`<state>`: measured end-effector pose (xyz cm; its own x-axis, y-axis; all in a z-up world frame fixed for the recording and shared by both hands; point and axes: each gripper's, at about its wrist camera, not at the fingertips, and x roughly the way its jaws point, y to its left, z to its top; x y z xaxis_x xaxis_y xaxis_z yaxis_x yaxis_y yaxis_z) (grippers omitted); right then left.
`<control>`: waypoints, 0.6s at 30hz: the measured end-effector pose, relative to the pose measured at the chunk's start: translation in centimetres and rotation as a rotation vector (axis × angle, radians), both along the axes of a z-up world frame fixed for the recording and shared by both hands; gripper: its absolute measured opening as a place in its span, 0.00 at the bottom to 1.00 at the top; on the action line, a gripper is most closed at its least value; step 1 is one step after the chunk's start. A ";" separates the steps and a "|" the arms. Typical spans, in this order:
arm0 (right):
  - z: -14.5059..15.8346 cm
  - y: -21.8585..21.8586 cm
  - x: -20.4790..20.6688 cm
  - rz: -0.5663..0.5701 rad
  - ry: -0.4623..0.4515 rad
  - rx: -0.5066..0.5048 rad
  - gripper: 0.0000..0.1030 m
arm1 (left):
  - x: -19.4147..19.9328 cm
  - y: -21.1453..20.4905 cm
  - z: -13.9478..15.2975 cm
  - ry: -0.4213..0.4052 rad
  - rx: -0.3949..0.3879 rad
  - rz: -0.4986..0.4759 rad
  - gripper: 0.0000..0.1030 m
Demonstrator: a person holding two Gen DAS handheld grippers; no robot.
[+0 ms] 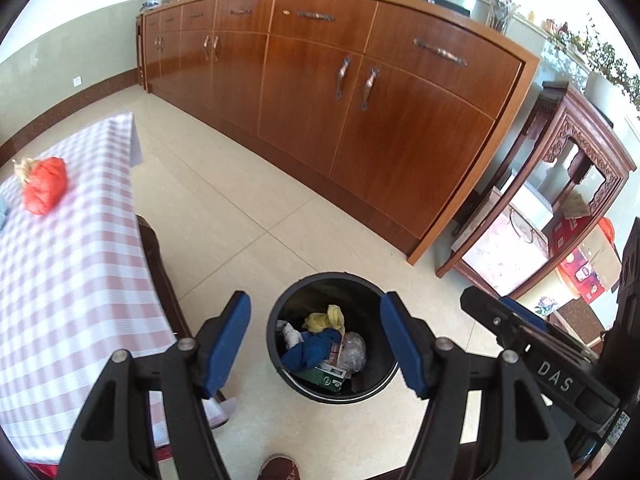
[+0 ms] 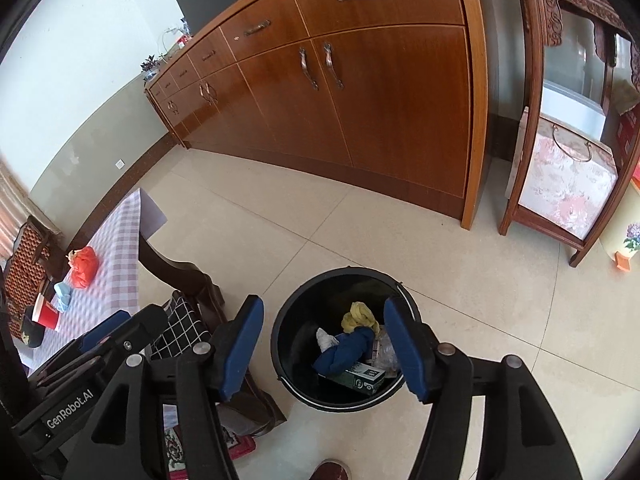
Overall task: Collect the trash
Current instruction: 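Move both open tools back toward the table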
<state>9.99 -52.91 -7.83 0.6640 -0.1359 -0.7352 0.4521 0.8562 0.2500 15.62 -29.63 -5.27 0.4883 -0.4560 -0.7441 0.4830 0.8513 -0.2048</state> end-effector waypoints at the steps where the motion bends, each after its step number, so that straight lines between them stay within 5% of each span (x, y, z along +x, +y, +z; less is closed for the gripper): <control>1: 0.6 0.6 0.0 0.010 -0.011 -0.006 0.63 | -0.1 0.6 0.5 -0.008 -0.003 0.008 0.67; 18: 5.3 13.4 2.9 0.245 -0.114 -0.052 0.72 | -0.3 13.9 4.1 -0.110 -0.002 0.231 0.67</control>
<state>12.91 -39.50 -2.49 0.7597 0.0030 -0.6503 0.2017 0.9496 0.2400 15.30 -15.71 -1.16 0.6576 -0.3241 -0.6801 0.2947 0.9415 -0.1637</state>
